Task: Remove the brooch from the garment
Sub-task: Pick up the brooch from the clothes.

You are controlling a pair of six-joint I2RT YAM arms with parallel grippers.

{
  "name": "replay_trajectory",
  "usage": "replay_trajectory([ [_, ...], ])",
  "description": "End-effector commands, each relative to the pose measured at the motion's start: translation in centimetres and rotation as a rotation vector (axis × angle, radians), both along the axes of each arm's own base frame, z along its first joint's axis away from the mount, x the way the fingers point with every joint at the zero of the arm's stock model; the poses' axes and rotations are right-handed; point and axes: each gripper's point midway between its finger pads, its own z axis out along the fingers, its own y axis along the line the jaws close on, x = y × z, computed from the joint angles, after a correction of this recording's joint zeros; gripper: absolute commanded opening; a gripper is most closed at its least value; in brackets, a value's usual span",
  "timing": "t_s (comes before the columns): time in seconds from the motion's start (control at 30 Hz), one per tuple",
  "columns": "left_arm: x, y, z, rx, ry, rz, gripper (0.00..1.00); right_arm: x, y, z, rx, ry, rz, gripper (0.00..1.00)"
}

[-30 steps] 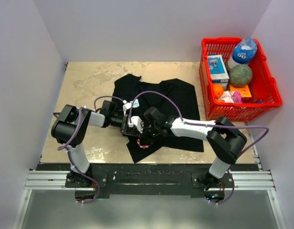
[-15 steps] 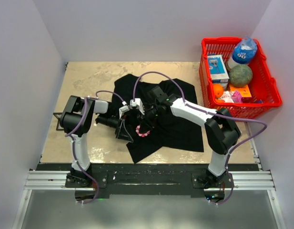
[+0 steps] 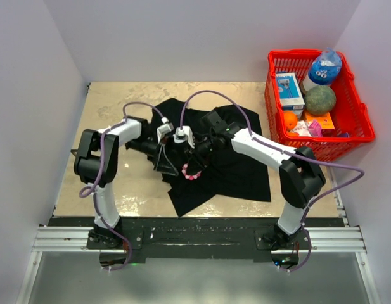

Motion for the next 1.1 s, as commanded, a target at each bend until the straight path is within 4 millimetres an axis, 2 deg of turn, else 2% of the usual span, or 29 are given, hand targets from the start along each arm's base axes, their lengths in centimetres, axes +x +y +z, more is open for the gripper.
replay_trajectory([
  [0.0,6.0,-0.6,5.0,0.055,-0.132,0.055,0.99,2.7,-0.1,4.7,0.073,-0.11,-0.074,0.25],
  [0.03,8.5,-0.4,6.0,0.173,-0.213,0.152,0.99,3.0,-0.2,5.1,0.071,-0.121,-0.083,0.25],
  [0.07,13.6,-0.5,6.5,0.222,-0.238,0.429,1.0,3.5,-0.3,5.6,0.072,-0.133,-0.093,0.25],
  [0.1,16.7,1.6,8.2,0.248,-0.371,0.609,1.0,3.9,-0.6,5.9,0.076,-0.141,-0.102,0.25],
  [0.17,18.3,1.9,13.5,0.172,-0.527,0.656,1.0,4.3,-0.7,6.7,0.087,-0.158,-0.108,0.25],
  [0.23,17.1,1.2,15.3,0.081,-0.481,0.565,1.0,4.9,-0.9,7.7,0.101,-0.188,-0.109,0.27],
  [0.27,16.2,0.9,15.4,0.048,-0.436,0.552,1.0,5.1,-1.0,8.4,0.108,-0.201,-0.106,0.27],
  [0.33,12.9,0.3,17.1,-0.056,-0.459,0.469,1.0,5.3,-1.3,8.8,0.114,-0.236,-0.078,0.27],
  [0.37,11.3,0.0,16.2,-0.101,-0.426,0.452,1.0,5.2,-1.6,8.9,0.106,-0.243,-0.066,0.27],
  [0.43,8.3,-0.9,16.0,-0.134,-0.424,0.373,0.99,5.4,-1.8,8.7,0.102,-0.281,-0.033,0.27],
  [0.47,7.4,-1.2,14.1,-0.095,-0.437,0.339,0.98,5.4,-1.8,8.7,0.097,-0.283,-0.022,0.27],
  [0.5,6.3,-2.4,13.2,-0.068,-0.463,0.299,0.98,5.4,-1.8,8.9,0.103,-0.309,0.001,0.27],
  [0.57,4.7,-3.2,10.6,0.002,-0.518,0.232,0.98,5.4,-1.8,9.0,0.103,-0.323,0.022,0.27],
  [0.6,4.1,-4.0,10.1,0.015,-0.528,0.221,0.98,5.4,-1.8,9.1,0.105,-0.347,0.048,0.28],
  [0.67,3.9,-4.2,9.6,0.016,-0.522,0.243,0.98,5.2,-1.9,9.2,0.098,-0.353,0.07,0.28],
  [0.83,5.3,-4.0,9.0,0.049,-0.61,0.288,0.97,4.7,-1.9,9.3,0.103,-0.347,0.082,0.28],
  [1.0,4.8,-3.5,8.4,0.072,-0.582,0.274,0.96,4.5,-1.9,9.5,0.109,-0.345,0.072,0.28],
  [1.07,4.6,-3.8,8.3,0.058,-0.565,0.266,0.91,4.7,-1.9,9.5,0.112,-0.346,0.069,0.28],
])
